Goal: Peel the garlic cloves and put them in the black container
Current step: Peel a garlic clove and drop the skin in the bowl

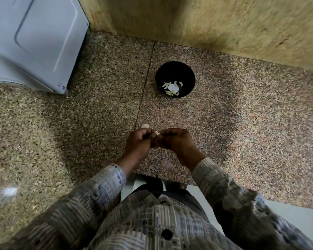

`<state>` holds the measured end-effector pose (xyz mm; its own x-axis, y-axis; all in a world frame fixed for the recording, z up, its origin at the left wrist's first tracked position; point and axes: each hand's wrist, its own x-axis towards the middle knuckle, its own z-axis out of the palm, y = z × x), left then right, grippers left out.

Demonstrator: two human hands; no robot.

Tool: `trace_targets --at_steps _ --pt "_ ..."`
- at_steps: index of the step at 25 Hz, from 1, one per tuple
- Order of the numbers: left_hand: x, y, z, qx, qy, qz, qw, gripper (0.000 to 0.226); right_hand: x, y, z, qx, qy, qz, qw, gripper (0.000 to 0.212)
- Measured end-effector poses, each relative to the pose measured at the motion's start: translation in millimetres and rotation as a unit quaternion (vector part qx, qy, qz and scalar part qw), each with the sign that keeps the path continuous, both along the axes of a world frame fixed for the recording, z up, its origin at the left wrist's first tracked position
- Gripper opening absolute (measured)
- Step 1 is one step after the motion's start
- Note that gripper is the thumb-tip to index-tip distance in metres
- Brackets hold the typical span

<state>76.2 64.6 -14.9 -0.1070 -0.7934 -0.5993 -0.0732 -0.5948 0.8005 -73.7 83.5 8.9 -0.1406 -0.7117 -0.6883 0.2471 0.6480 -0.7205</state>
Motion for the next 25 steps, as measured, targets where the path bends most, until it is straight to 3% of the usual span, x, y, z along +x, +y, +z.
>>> trace_targets --at_steps 3,8,10,15,18,22,25 --pt "1.9 -1.7 -0.8 -0.016 -0.015 -0.023 1.000 0.017 1.5 -0.9 -1.0 0.008 -0.051 -0.022 0.998 0.011" --pt "12.2 -7.5 7.0 0.081 0.094 0.020 0.992 0.017 -0.7 -0.9 -7.3 0.031 -0.151 -0.029 0.988 0.017" --pt "14.2 -8.6 8.3 0.096 0.091 0.030 0.991 0.019 3.1 -3.9 -8.0 0.036 -0.109 -0.021 0.993 0.012" --pt "23.6 -9.3 -0.8 0.121 0.000 0.113 0.986 0.014 25.2 -24.6 -15.3 0.021 0.142 0.114 0.983 0.006" --pt "29.9 -11.2 -3.6 0.129 -0.011 0.120 0.984 0.010 35.4 -30.3 -15.1 -0.005 0.099 0.146 0.984 0.008" --pt "32.8 -9.0 -2.6 0.148 0.026 0.127 0.980 0.013 39.9 -30.2 -26.2 -0.055 0.202 0.208 0.955 0.006" --pt "39.4 -5.1 -1.8 0.153 0.067 0.135 0.977 0.019 44.7 -33.3 -31.5 -0.055 0.232 0.209 0.948 0.007"
